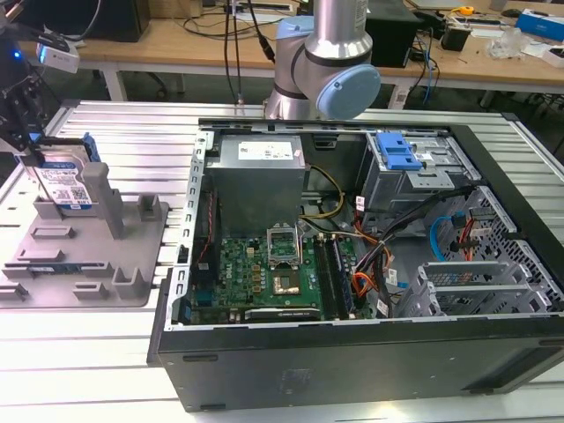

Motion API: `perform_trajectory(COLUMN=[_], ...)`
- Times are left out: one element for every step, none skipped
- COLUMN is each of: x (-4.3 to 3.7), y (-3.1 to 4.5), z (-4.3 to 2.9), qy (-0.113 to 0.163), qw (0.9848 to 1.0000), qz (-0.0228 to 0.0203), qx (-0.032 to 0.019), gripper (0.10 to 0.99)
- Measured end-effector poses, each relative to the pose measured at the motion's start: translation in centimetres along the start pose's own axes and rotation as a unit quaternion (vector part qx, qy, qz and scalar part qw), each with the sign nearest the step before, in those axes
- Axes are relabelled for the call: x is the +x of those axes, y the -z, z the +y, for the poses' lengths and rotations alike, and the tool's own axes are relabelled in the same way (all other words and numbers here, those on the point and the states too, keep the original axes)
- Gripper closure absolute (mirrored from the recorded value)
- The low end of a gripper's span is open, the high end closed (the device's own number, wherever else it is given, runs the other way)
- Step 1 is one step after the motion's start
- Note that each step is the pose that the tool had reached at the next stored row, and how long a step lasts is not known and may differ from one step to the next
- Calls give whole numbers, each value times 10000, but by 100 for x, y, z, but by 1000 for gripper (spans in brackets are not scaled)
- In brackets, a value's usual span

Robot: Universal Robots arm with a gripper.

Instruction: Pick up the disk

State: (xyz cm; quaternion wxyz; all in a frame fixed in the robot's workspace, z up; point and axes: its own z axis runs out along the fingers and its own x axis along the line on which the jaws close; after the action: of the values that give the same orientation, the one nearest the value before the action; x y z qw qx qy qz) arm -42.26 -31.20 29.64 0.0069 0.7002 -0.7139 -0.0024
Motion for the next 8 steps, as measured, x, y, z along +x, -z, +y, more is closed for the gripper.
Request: perform_trajectory(x=[0, 0, 0, 0, 0, 0, 0, 0], y=[0, 0, 0, 0, 0, 7, 22, 35], z=[0, 0, 0, 0, 0, 0, 0, 0], qy=[0, 0, 0, 0, 0, 0, 0, 0], qw=[10000, 10000, 10000, 10000, 10000, 10000, 10000, 10000], qz=[0, 0, 0, 0, -1, 0, 4, 7], qx=[0, 0, 0, 0, 1, 2, 1, 0], gripper=[714, 718, 718, 718, 718, 718, 718, 718])
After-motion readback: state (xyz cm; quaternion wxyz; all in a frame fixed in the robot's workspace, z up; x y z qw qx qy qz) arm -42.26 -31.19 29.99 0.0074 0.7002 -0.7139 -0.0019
